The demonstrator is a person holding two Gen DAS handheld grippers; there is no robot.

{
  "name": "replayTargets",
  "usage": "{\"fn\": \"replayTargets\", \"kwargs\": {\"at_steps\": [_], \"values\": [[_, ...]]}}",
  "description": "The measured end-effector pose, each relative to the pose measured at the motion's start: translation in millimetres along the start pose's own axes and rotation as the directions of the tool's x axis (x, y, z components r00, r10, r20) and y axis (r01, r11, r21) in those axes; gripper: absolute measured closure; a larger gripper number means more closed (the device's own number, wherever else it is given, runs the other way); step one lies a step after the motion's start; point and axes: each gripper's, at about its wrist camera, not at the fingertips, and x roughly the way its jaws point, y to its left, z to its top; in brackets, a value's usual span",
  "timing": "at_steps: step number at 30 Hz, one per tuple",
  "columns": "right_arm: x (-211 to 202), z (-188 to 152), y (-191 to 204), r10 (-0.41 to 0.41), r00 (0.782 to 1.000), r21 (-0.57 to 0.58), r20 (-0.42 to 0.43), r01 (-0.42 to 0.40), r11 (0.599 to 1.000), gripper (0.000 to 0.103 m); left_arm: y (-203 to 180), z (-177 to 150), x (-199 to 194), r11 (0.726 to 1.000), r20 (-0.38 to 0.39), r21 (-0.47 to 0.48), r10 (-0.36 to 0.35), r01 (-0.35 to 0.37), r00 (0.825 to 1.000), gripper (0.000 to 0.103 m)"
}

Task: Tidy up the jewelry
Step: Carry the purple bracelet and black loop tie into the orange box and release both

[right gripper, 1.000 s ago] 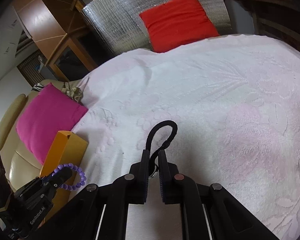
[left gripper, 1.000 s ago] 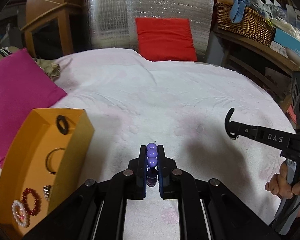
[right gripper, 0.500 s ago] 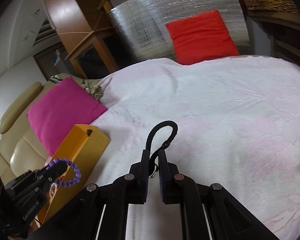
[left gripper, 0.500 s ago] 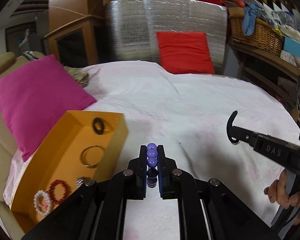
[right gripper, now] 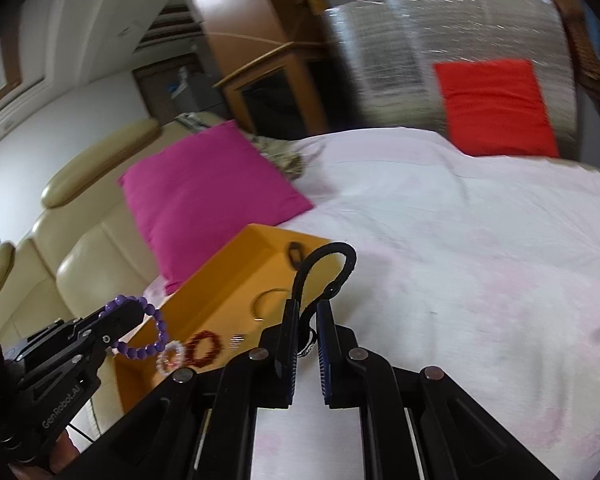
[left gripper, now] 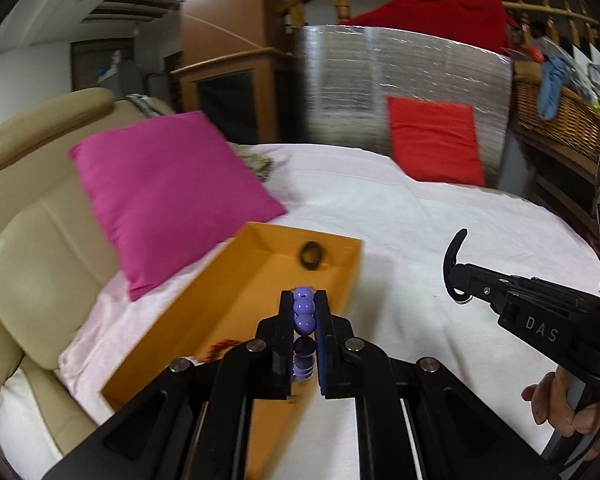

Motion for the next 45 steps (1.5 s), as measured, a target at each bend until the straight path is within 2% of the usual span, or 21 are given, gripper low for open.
{"fn": "replayTargets", "kwargs": {"at_steps": [10,17,34,45], "values": [[38.3,6.0,75.3,0.053,0.998,-0.119,-0.044,-0.058,0.991,0.093,58.9,-15.7,6.6,0.994,-0.022,-0.053,0.090,-0.091,0.996,0.094],[77.6,0.9,100.9,0.065,0.993,-0.150,-0.100,-0.079,0.985,0.093,84.9,-33.0,25.7,0.988,-0.062,-0.065,0.136,-0.140,0.989,0.094],[158.5,-2.2,103.3,0.029,0.974,-0.146,-0.226,-0.063,0.987,0.093,92.3,-60.4,73.5,0.988,-0.164,-0.051,0.135,-0.146,0.977,0.094],[184.6,-1.1,88.9,-0.009,0.965,-0.092,-0.261,-0.016,0.996,0.092,90.9,-70.1,92.0,0.988,-0.212,-0.045,0.134,-0.147,0.968,0.093]]}}
